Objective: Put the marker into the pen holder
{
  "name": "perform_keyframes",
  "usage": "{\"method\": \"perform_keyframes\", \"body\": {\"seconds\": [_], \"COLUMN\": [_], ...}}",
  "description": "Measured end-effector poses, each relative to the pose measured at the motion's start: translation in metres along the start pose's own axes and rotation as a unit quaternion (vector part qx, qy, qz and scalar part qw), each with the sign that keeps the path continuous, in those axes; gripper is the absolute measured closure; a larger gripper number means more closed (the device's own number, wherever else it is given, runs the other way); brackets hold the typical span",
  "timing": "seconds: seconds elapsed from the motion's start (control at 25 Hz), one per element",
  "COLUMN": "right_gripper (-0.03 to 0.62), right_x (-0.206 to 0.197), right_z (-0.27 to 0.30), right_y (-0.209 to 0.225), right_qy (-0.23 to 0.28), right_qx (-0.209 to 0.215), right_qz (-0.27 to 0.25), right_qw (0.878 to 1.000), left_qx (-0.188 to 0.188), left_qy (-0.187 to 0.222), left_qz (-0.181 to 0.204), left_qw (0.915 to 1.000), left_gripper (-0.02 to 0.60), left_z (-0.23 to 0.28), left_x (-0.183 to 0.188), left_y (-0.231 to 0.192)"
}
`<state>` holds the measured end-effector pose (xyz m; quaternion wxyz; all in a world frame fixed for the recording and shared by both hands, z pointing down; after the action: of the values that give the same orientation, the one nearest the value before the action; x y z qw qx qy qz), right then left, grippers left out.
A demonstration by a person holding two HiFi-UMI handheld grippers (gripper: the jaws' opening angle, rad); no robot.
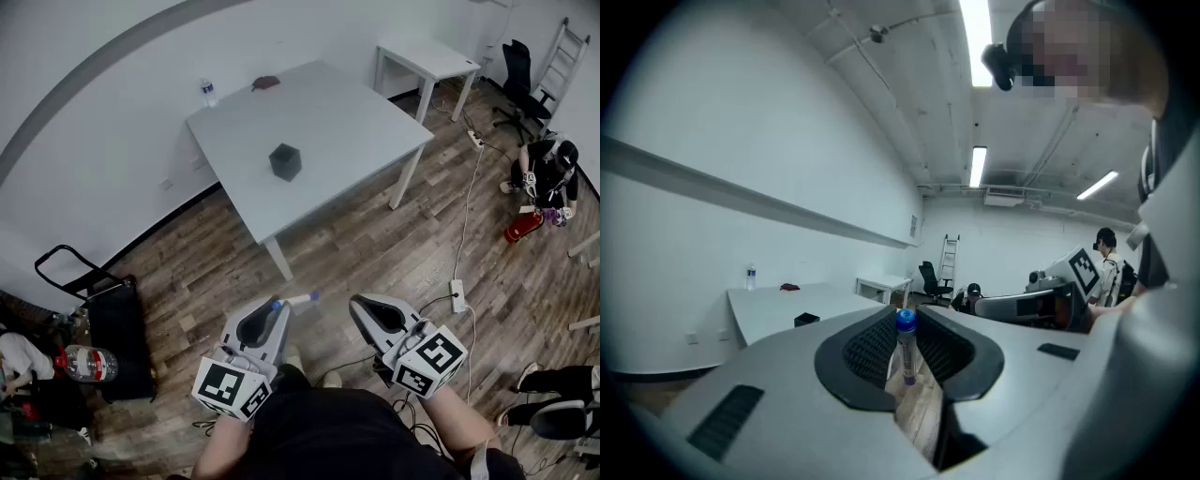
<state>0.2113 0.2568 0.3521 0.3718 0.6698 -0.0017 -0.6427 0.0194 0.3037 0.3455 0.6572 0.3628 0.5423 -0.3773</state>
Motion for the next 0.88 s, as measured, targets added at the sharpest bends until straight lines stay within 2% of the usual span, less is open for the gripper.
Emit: {"method": "perform_keyframes", "body": {"seconds": [0.28,0.44,0.88], "right_gripper": [0.577,0.577,0.577], "right_x": [0.007,0.015,0.059], "right_z": [0.024,0.052,0.156], "right_y": [0.026,0.043,0.085], "right_qy": [-0.003,-0.007,0.0], "right_qx": [-0.01,-0.026,-0.07], "right_qz": [0.004,0.003,0.008], "right_qw": [1.0,1.0,0.998], "left_qx": [0.006,0.001,-0.041], "left_qy": [0.004,0.007,0.009], "left_qz": [-0.004,-0.008,0.002], "left_qw": [1.0,0.9999,0.9991], "left_gripper": [0.515,0.515,0.515], "left_z": [0.03,0.054,0.136], "left_x": [-0.004,-0.007,-0.006], "left_y": [-0.03,-0.066,-0.175]}}
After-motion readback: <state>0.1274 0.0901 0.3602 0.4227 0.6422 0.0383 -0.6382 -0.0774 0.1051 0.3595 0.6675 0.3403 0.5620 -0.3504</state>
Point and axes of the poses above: the fingertips, and each gripper's own axes: z forward along the fingers, y to its right, x out of its top, the point moved 6 cm from there along -z, backward along the fingers, and after that the axes turned 13 degrees about z, right-handed, at the moved point
